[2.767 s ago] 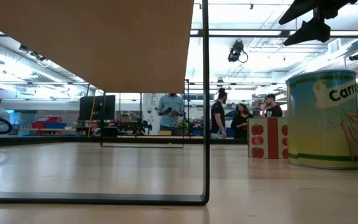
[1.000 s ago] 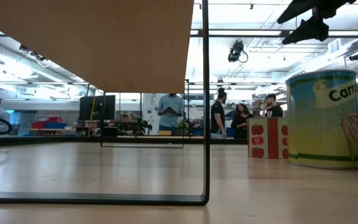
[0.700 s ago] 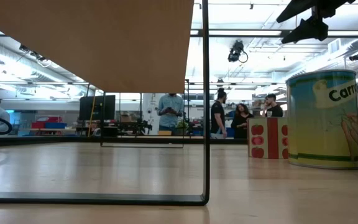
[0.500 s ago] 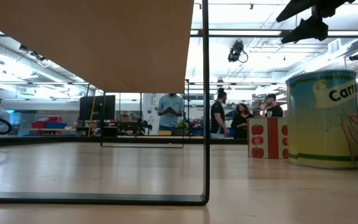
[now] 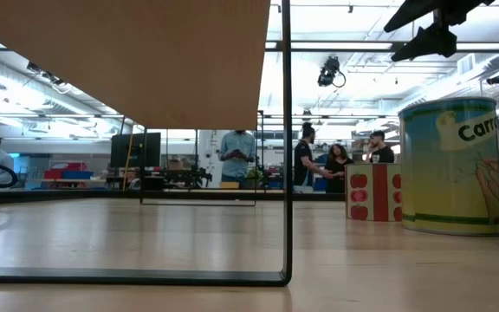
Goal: Pick and place cans onto a shelf
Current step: Put the canned carrots on the shelf
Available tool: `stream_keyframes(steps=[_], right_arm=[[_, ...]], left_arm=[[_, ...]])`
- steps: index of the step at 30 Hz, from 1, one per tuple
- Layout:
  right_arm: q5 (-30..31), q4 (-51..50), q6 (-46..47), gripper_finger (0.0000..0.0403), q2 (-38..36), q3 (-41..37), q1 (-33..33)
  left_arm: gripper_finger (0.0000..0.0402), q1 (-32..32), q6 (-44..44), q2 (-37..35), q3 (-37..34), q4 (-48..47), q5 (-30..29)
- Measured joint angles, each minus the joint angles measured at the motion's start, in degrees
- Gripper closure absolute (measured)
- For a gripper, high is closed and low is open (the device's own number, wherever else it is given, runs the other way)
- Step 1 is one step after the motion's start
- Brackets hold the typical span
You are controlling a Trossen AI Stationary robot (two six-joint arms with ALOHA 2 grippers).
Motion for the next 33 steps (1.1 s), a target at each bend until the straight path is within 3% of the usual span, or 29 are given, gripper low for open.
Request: stream_keyframes(steps=[5, 13, 20, 33], right_arm=[[-2.8, 0.0, -0.1, 0.0054, 1.8, 0.0, 0.0], [-10.5, -0.9, -0.2, 0.0054, 6.9, 0.0, 0.2], [-16.7, -4.3, -0.2, 0.0054, 9.8, 0.0, 0.3], [-19.7, -3.8, 3.7, 0.0054, 13.2, 0.0, 8.2]], left_arm=[[0.0281, -4.3, 7.5, 1.7, 0.1, 10.8, 5.8], [0.0281, -9.2, 2.9, 6.3, 0.0, 17.2, 11.8], [0.0280, -15.0, -3.4, 10.6, 0.0, 19.8, 12.1], [0.0280, -22.2, -14.7, 11.9, 0.0, 29.1, 15.3]])
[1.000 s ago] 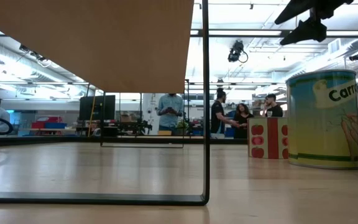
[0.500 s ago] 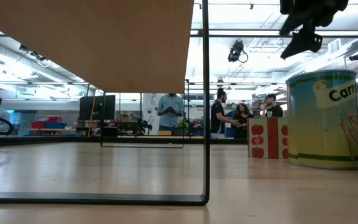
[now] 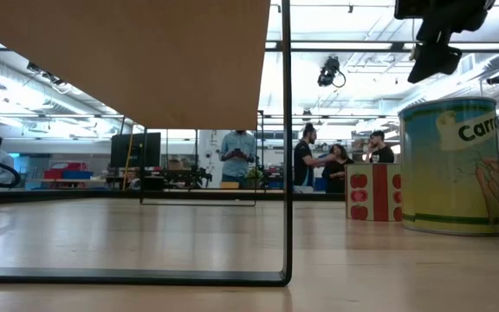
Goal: Pick and place cans onto a shelf
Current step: Put the canned carrots on the shelf
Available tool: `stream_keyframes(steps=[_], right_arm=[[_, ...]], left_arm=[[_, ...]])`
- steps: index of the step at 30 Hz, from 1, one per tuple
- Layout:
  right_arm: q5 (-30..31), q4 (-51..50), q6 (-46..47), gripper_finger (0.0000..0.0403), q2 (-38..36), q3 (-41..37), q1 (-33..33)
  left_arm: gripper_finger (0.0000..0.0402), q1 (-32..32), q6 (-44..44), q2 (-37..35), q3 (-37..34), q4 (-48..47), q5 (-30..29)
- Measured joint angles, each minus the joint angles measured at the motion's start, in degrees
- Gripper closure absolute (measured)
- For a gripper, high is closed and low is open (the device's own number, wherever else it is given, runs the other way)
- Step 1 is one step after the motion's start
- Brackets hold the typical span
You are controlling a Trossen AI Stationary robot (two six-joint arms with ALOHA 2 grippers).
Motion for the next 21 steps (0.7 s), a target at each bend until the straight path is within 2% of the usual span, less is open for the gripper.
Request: stream_keyframes(steps=[4, 9, 17, 21], right_arm=[[2.7, 1.3, 5.2, 0.0054, 2.6, 0.0, 3.2], [2.8, 1.9, 13.0, 0.0054, 5.5, 0.4, 6.8], [9.1, -1.2, 19.1, 0.0054, 11.4, 9.0, 12.2], [9.4, -4.3, 19.1, 0.0054, 15.2, 13.2, 13.3]], left_arm=[[0.0280, -4.0, 4.2, 0.0, 0.0, -0.4, -1.1], [0.0280, -9.0, 8.8, 0.0, -0.9, 1.2, -2.6], [0.0281, -11.2, 11.3, 0.0, -5.7, 6.0, 0.6], [0.0281, -11.2, 12.0, 0.0, -9.0, 12.1, 1.6]])
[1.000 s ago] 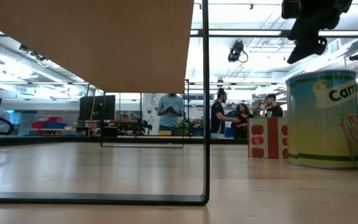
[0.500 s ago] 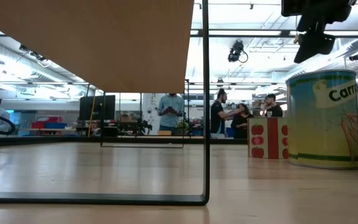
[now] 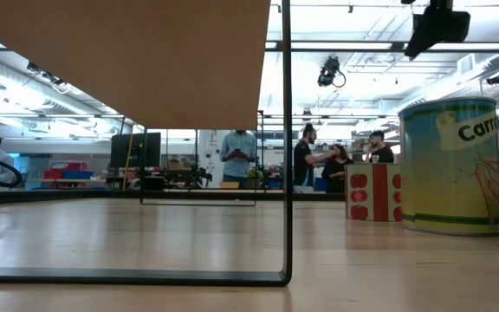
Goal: Pick and place cans onto a shelf
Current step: Put the canned carrots on the shelf
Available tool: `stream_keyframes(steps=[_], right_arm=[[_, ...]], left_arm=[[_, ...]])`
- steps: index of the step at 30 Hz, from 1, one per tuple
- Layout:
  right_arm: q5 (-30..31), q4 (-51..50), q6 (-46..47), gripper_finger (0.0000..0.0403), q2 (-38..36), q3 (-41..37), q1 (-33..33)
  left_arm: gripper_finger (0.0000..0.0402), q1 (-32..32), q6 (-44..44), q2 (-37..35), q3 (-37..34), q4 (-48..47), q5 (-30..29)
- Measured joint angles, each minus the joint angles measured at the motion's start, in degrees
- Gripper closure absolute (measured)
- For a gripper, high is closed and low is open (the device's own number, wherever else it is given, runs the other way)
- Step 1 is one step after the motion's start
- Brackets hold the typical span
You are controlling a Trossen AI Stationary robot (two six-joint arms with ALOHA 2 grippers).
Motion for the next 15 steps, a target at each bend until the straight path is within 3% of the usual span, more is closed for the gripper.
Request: stream_keyframes(steps=[8, 15], right_arm=[[-0.4, -4.5, -0.1, 0.0054, 6.1, 5.6, 1.9], [-0.1, -5.9, 0.1, 0.0054, 6.8, 6.0, 4.1]], left_arm=[[0.0281, -0.4, -0.2, 0.0, -4.6, 7.1, 0.5], [0.0281, 0.1, -0.8, -0.3, -7.6, 10.4, 2.9]])
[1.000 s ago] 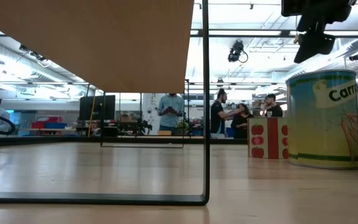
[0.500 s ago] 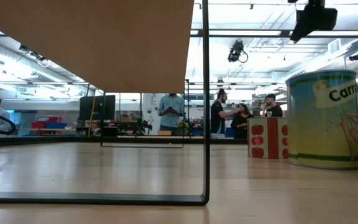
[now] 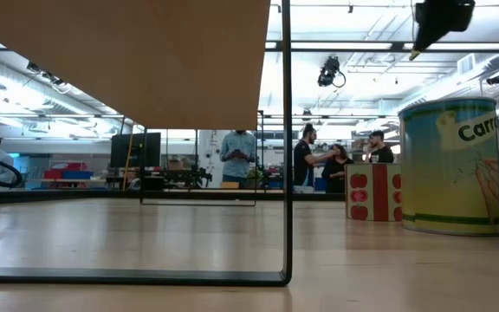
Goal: Pick and place cans onto a shelf
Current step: Put the canned carrots on the shelf
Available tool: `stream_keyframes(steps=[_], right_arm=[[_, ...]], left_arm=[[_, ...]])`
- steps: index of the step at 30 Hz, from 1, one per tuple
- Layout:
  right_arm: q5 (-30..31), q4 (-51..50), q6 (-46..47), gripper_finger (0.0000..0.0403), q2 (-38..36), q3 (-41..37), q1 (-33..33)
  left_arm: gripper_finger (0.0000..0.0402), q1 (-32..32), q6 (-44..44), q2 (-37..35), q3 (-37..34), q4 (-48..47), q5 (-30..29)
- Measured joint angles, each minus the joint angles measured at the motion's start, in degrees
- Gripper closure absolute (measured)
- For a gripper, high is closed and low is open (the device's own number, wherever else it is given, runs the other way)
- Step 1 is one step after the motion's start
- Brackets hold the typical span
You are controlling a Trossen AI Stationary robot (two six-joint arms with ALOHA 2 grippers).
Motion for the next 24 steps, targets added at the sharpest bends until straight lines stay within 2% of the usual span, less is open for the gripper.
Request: stream_keyframes(steps=[7, 12, 16, 24], right_arm=[[0.1, -3.7, -0.2, 0.0054, 0.3, -0.1, 3.4], [3.1, -4.2, -1.5, 0.0054, 0.5, -0.5, 4.6], [1.9, -4.0, -3.3, 0.0054, 0.4, -3.4, 5.2], [-2.1, 7.6, -13.3, 0.0054, 0.8, -11.0, 5.9]], left_arm=[[0.0281, 0.3, -4.5, -2.5, -5.8, 4.5, 0.2], [0.0281, 0.3, -6.0, -2.8, -5.9, 4.8, -0.7], [0.0281, 0.3, -8.5, -3.1, -5.9, 4.2, -0.8], [0.0281, 0.5, -8.3, -5.0, -5.8, 4.3, -0.8]])
